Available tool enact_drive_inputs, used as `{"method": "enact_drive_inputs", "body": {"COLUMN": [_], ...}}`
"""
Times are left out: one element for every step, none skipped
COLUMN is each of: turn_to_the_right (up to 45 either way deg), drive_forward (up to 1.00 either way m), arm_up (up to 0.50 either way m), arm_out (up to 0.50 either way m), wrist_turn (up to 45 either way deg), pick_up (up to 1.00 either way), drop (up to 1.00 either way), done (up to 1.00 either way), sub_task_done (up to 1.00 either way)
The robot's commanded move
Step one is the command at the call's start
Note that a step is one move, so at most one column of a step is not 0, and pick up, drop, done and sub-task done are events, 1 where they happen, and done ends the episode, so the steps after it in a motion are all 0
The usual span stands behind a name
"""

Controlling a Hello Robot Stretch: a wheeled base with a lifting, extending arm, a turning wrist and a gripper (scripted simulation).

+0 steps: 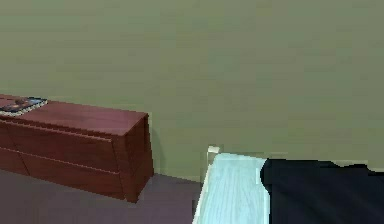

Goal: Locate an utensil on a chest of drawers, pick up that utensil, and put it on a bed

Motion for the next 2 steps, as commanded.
{"method": "enact_drive_inputs", "body": {"turn_to_the_right": [0.0, 0.0], "drive_forward": [0.0, 0.0], "arm_up": [-0.32, 0.0], "arm_out": [0.0, 0.0], "wrist_turn": [0.0, 0.0], "pick_up": [0.0, 0.0], "drop": [0.0, 1.0], "done": [0.0, 0.0], "sub_task_done": [0.0, 0.0]}}
